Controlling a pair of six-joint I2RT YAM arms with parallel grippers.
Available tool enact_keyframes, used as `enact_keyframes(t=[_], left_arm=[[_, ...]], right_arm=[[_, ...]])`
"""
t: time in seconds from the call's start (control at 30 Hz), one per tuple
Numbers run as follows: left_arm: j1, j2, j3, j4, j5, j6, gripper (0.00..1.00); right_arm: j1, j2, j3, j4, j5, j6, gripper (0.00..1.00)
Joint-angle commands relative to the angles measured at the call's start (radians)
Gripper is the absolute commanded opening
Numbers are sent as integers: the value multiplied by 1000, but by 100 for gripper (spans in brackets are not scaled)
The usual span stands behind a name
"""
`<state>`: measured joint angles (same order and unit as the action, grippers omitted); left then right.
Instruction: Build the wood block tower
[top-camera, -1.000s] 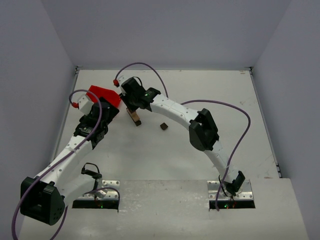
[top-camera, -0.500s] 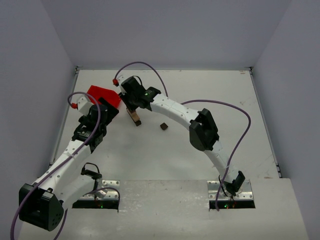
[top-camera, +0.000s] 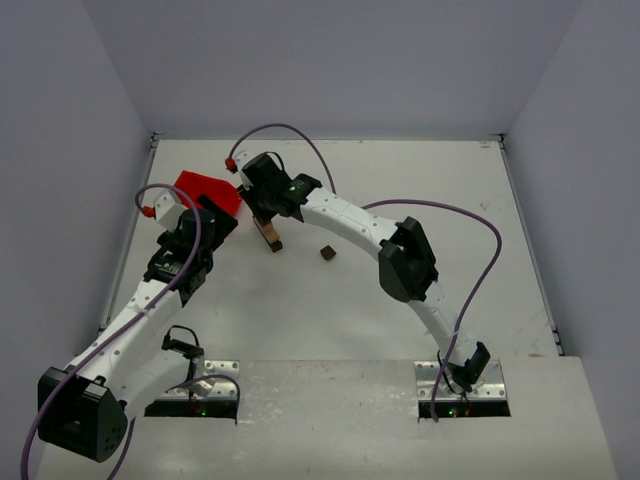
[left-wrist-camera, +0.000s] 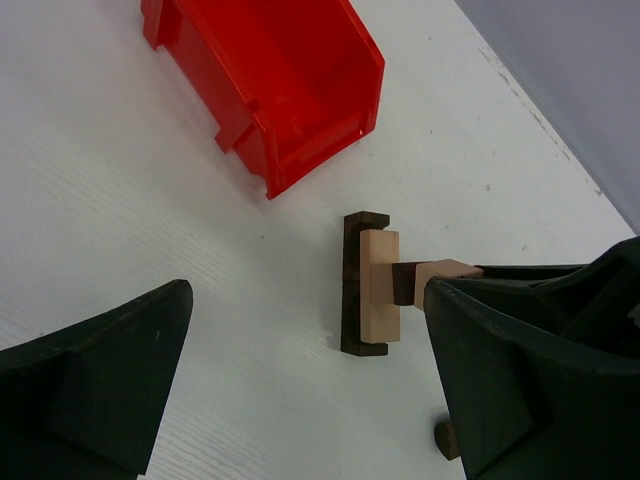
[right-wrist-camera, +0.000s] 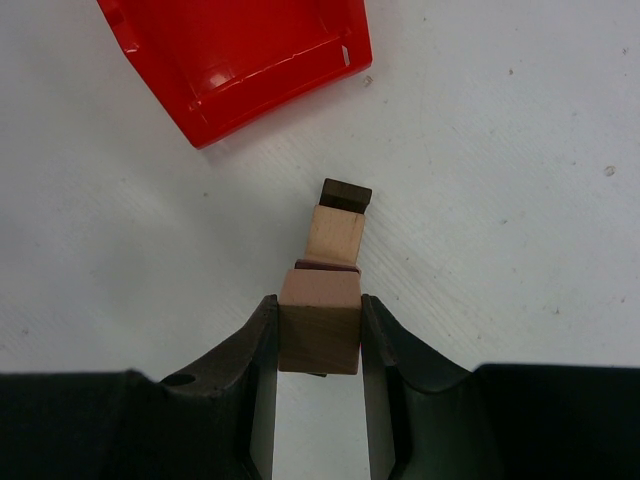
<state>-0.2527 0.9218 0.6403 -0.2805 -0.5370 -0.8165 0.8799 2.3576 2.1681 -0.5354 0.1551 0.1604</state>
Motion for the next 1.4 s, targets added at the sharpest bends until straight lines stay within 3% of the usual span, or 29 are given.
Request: enact_keyframes(t=[0.0, 0.63, 0.8, 0.9, 1.37], left_arm=[[7, -5, 4, 33, -1, -3, 100], [7, 26, 47, -80, -97, -106, 100], [7, 29, 47, -78, -95, -105, 100], [7, 28, 46, -77, -93, -102, 100], [7, 28, 45, -74, -87, -96, 100]], right_arm=[[4, 11, 48, 32, 5, -11, 26], [4, 17, 51, 31, 17, -16, 31], [4, 14, 51, 31, 18, -16, 38], [2, 13, 49, 31, 19, -15, 49], [4, -2, 27, 45, 28, -7, 56]])
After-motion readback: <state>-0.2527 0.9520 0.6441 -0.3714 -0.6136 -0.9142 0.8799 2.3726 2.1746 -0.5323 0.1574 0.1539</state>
